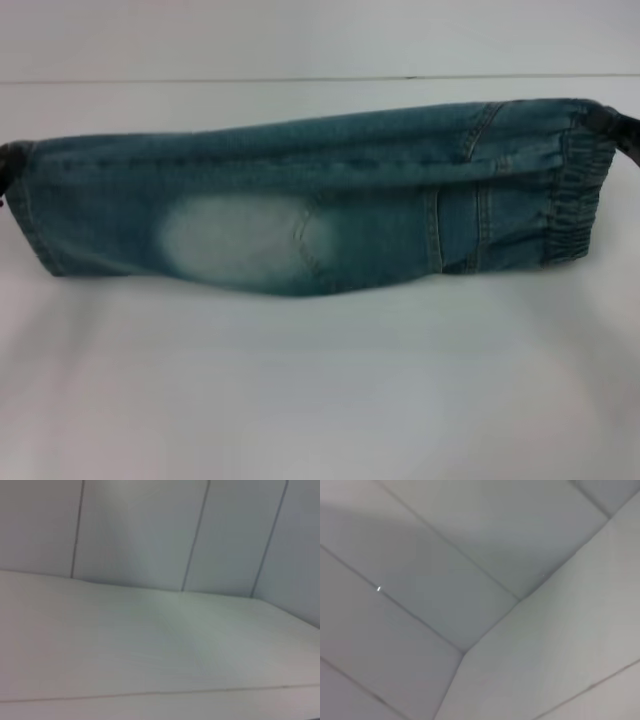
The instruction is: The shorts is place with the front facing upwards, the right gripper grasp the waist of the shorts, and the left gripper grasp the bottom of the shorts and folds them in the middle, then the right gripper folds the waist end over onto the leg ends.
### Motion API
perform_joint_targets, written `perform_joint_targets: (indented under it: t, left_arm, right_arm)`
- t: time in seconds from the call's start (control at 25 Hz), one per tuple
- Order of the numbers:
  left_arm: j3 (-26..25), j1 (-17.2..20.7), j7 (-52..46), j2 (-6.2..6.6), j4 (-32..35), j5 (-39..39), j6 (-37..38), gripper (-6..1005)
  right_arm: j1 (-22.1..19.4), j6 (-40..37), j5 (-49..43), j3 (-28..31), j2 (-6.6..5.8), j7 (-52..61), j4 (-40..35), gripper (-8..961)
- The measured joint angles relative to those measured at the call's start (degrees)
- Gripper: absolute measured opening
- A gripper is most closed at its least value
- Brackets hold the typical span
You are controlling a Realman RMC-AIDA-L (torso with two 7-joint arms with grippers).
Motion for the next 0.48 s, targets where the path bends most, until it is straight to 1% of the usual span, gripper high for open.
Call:
perform_joint_targets:
  t: [0.24,0.48]
  left_arm:
    - [0.84,-1.86,0.73,-0.04,-2.77,-2.53,-4.66,19]
    - [1.22,-3.75,2.32,-0.03,-5.11,-2.67,-8.26,19]
  right_arm:
    - [0.50,4.91,6.23,0.01,0.53,-2.23,2.63,75]
    - [1.17,6.84,7.92,-0.02,0.59,-3.00,3.20,97]
